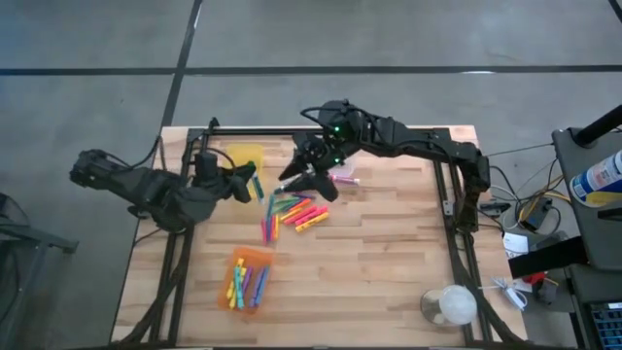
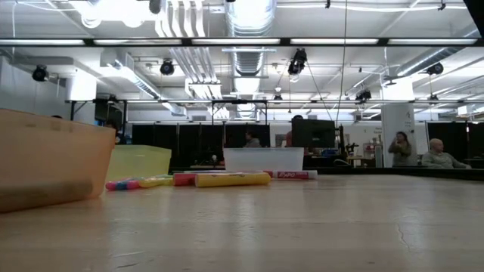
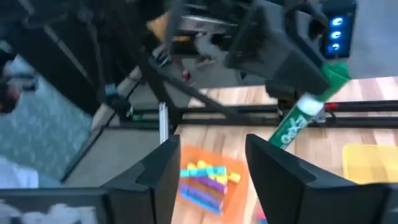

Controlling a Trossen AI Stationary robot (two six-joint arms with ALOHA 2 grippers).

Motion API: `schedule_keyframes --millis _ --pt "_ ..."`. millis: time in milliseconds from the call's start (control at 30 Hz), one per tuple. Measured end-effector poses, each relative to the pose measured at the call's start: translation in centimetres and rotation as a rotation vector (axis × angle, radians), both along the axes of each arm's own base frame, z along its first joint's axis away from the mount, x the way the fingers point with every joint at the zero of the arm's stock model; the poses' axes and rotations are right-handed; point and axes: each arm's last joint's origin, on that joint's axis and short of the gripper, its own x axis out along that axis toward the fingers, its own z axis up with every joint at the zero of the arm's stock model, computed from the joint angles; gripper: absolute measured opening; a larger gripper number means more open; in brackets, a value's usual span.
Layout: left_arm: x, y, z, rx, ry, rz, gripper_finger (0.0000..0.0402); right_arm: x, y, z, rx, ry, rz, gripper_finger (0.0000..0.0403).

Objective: Pick & Place Markers
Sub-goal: Put the green marker from the orange bin into the transparent bin

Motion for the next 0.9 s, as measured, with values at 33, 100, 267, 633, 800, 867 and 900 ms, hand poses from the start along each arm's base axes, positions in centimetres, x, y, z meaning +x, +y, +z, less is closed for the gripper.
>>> schedule_keyframes --millis 33,100,267,633,800,867,900 --pt "0.0 0.0 0.5 0.019 -0.006 -0.012 0.0057 0.4 -0.1 -0.1 0.016 -0.015 -0.022 0.0184" --pt "0.0 0.0 1.5 0.058 -0.022 -0.034 0.0057 0.8 -0.3 -0.4 0.038 -0.025 -0.078 0.0188" --pt "-0.3 0.1 3.5 0.147 -0.017 -0.077 0.0057 1.8 -0.4 -1.1 0.094 -0.026 -0.112 0.0189" --pt "-0.1 -0.1 5.0 0.167 -0.086 -0.155 0.0057 3.7 -0.2 -2.2 0.153 -0.075 -0.140 0.0189" --pt "-0.1 -0.1 5.1 0.164 -0.098 -0.169 0.0057 3.8 -0.1 -2.2 0.147 -0.082 -0.143 0.0189" --pt "-0.1 -0.1 5.1 0.172 -0.091 -0.172 0.0057 3.8 -0.2 -2.2 0.147 -0.082 -0.144 0.0188" --pt "-0.1 -0.1 5.1 0.174 -0.090 -0.174 0.0057 3.8 -0.2 -2.2 0.147 -0.082 -0.143 0.0185"
